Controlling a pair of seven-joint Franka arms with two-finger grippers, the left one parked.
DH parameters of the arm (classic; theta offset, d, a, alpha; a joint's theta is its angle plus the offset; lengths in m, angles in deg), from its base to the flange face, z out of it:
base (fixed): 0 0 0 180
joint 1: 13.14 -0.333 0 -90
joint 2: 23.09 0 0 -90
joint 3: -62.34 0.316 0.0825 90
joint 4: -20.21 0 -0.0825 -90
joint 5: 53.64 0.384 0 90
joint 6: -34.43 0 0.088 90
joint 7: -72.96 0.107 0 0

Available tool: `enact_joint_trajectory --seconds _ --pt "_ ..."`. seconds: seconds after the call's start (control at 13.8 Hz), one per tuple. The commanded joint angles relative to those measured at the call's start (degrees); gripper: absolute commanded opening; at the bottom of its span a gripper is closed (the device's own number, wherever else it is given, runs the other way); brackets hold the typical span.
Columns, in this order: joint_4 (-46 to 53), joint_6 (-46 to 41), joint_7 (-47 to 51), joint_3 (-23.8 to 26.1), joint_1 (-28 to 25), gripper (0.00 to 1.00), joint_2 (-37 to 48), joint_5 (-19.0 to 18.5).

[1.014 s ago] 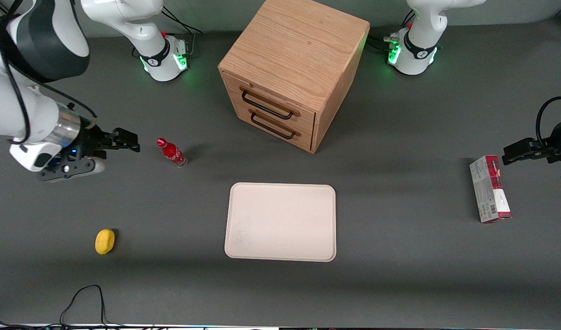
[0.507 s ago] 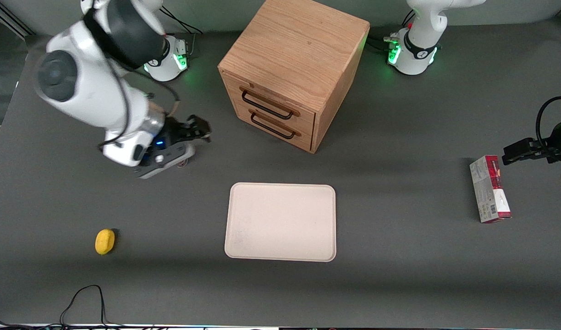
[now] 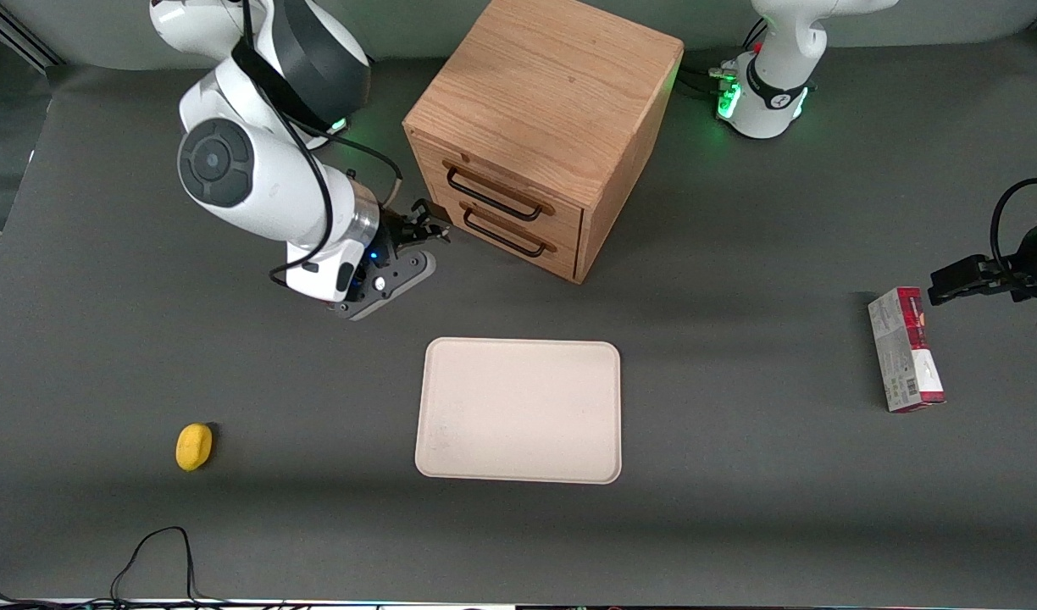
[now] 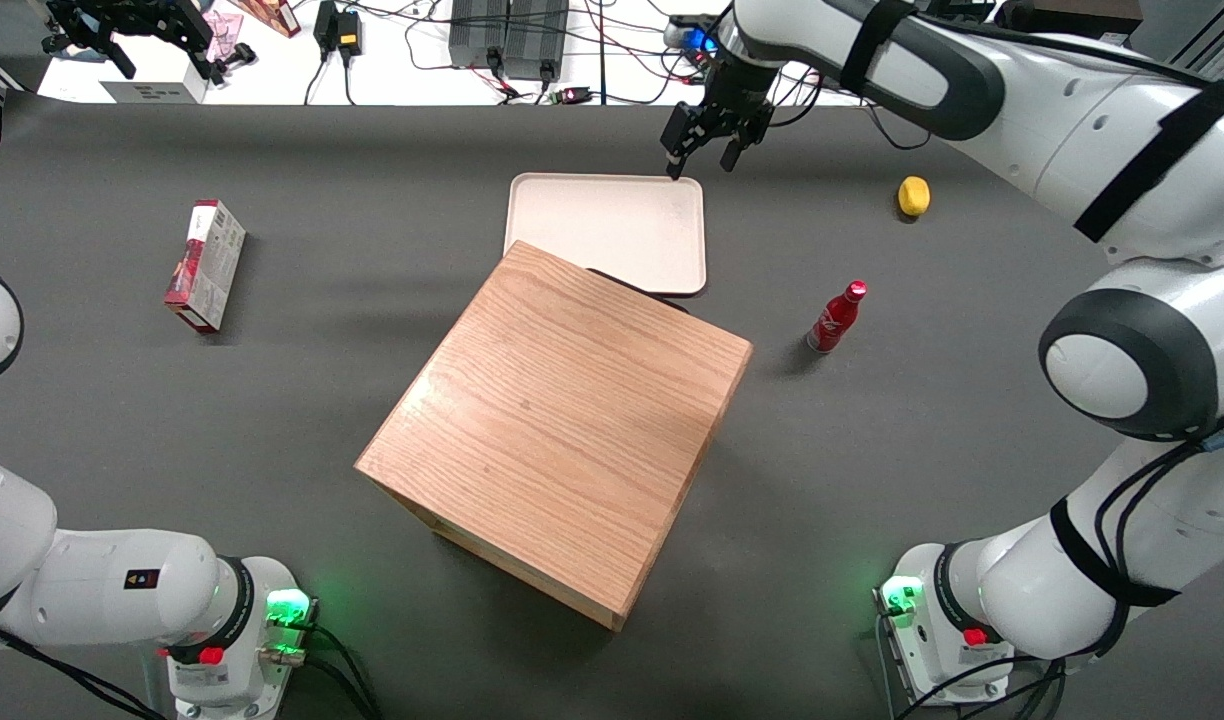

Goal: Open upper drawer
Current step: 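Move the right gripper toward the upper drawer's black handle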

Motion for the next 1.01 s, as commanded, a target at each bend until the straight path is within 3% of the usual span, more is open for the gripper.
enact_joint_trajectory --seconds 0.0,0.43,0.58,0.8,0.94 --pt "1.9 0.1 -5.3 -0.4 -3.2 1.00 -1.5 1.4" --pt "-0.3 -0.5 -29.7 -0.5 -3.3 1.00 -2.7 1.4" --pt "-1.5 -0.6 -29.7 -0.4 -3.3 1.00 -2.6 2.0" --pt "-5.0 -0.5 -29.1 -0.4 -3.4 1.00 -2.1 8.4" --pt "-5.7 -0.7 -29.1 -0.4 -4.7 1.00 -1.8 8.5"
